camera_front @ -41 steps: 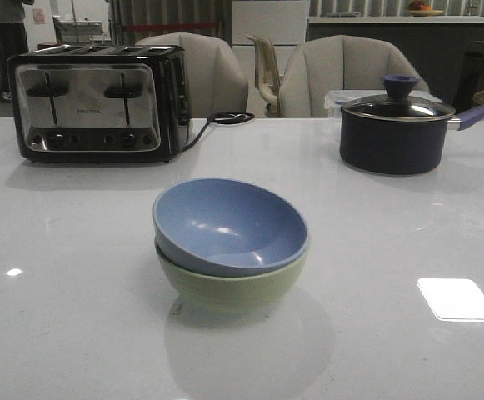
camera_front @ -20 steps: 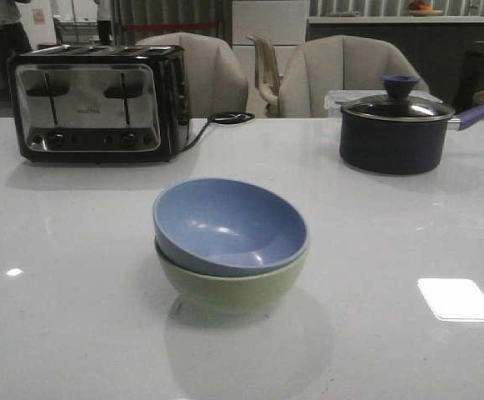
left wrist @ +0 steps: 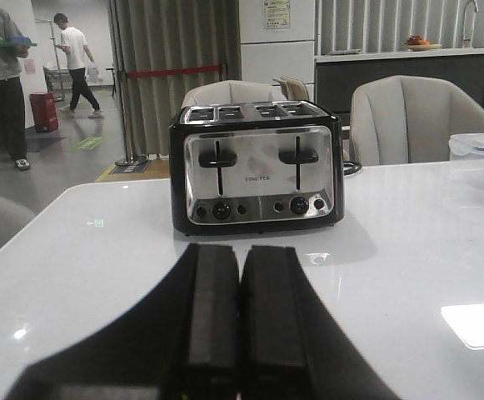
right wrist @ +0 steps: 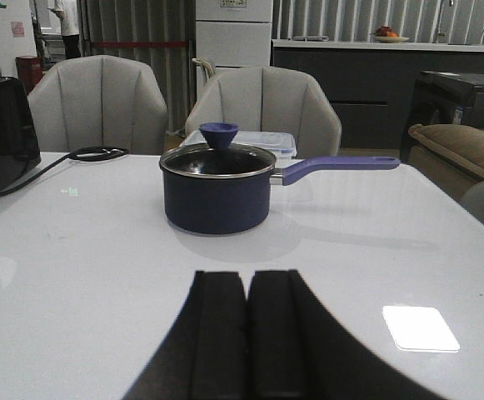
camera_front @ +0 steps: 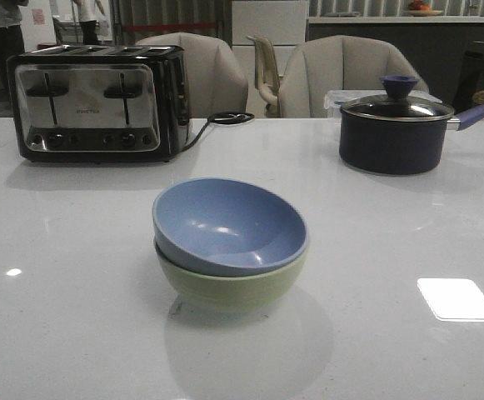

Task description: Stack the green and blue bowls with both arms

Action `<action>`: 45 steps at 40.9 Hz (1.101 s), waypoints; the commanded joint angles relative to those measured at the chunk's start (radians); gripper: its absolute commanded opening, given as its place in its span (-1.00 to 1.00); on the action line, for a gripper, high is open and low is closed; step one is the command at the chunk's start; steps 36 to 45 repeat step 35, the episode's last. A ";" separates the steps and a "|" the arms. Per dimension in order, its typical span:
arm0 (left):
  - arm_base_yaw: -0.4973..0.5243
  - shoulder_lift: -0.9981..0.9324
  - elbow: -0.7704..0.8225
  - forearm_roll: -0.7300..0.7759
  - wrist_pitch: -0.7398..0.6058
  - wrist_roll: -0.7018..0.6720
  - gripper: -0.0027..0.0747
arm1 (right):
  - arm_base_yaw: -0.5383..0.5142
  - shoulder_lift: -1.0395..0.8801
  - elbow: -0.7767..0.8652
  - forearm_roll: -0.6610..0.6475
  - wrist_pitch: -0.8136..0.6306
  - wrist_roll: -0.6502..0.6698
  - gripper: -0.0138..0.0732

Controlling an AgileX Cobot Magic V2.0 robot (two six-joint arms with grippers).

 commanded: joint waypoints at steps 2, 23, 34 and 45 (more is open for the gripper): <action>-0.004 -0.016 0.006 0.000 -0.088 -0.008 -0.67 | 0.001 -0.019 -0.005 0.002 -0.097 -0.025 -0.59; 0.002 -0.016 0.006 0.000 -0.088 -0.008 -0.67 | 0.001 -0.019 -0.005 0.056 -0.100 -0.084 -0.59; 0.002 -0.016 0.006 0.000 -0.088 -0.008 -0.67 | 0.001 -0.019 -0.005 0.056 -0.099 -0.084 -0.59; 0.002 -0.016 0.006 0.000 -0.088 -0.008 -0.67 | 0.001 -0.019 -0.005 0.056 -0.099 -0.084 -0.59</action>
